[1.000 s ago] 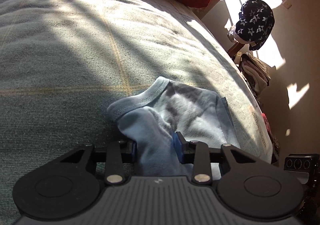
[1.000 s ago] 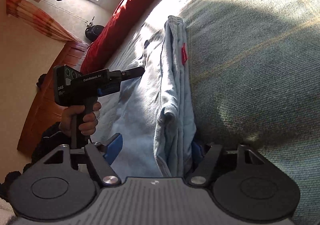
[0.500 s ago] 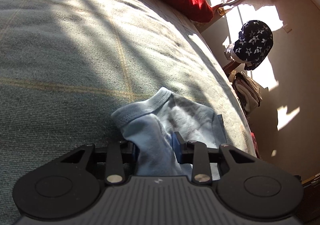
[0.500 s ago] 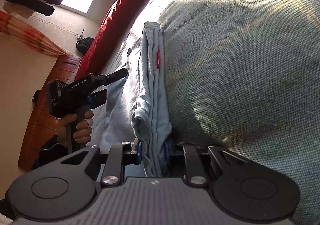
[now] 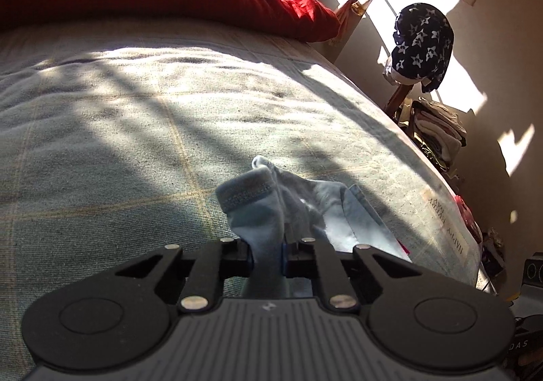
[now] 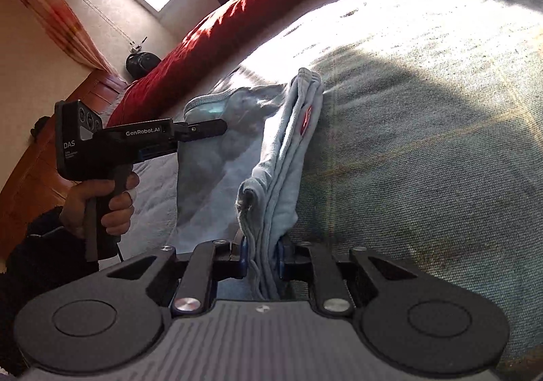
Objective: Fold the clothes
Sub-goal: 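Close both tools on the side edge of the light-blue shirt, then lift the gripped edge with both tools and fold it over the shirt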
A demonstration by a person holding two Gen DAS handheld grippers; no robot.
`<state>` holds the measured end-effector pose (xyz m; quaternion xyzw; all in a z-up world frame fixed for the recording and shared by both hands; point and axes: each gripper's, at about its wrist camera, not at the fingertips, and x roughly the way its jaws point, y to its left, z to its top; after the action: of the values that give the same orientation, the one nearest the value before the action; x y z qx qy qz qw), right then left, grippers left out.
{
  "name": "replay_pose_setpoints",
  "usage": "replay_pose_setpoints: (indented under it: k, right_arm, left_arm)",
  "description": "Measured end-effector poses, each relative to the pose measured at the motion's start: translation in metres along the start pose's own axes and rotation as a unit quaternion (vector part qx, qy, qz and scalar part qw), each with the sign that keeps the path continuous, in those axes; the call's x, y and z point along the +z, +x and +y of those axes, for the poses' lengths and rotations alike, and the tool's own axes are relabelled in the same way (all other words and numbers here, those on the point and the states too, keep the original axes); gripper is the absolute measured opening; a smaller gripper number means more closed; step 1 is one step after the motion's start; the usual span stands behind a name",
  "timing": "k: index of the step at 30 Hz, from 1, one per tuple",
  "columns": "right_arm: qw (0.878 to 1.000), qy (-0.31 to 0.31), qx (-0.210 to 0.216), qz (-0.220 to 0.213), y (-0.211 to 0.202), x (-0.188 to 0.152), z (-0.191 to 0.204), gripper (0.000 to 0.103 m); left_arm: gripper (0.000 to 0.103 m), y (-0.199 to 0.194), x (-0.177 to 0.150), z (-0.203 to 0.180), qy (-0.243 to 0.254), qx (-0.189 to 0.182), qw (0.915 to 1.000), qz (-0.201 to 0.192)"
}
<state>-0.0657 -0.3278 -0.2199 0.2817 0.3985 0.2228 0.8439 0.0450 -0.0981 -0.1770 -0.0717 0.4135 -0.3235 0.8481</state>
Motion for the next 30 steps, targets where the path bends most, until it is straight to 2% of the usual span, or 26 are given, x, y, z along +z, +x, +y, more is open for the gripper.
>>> replay_pose_setpoints:
  k: [9,17,30]
  right_arm:
    - [1.0,-0.017,0.015,-0.012,-0.008,0.008,0.01,0.018]
    - [0.999,-0.031,0.027,-0.014,-0.005,0.015,0.031,0.018]
    - [0.994,-0.078,0.072,0.009,0.023,0.021,0.099,0.018]
  left_arm:
    - [0.011,-0.027,0.006,-0.013,0.021,0.013,0.9996,-0.013]
    - [0.01,-0.058,0.008,-0.007,0.015,0.031,0.999,-0.028]
    - [0.009,-0.146,0.005,0.025,0.002,0.082,0.9937,-0.076]
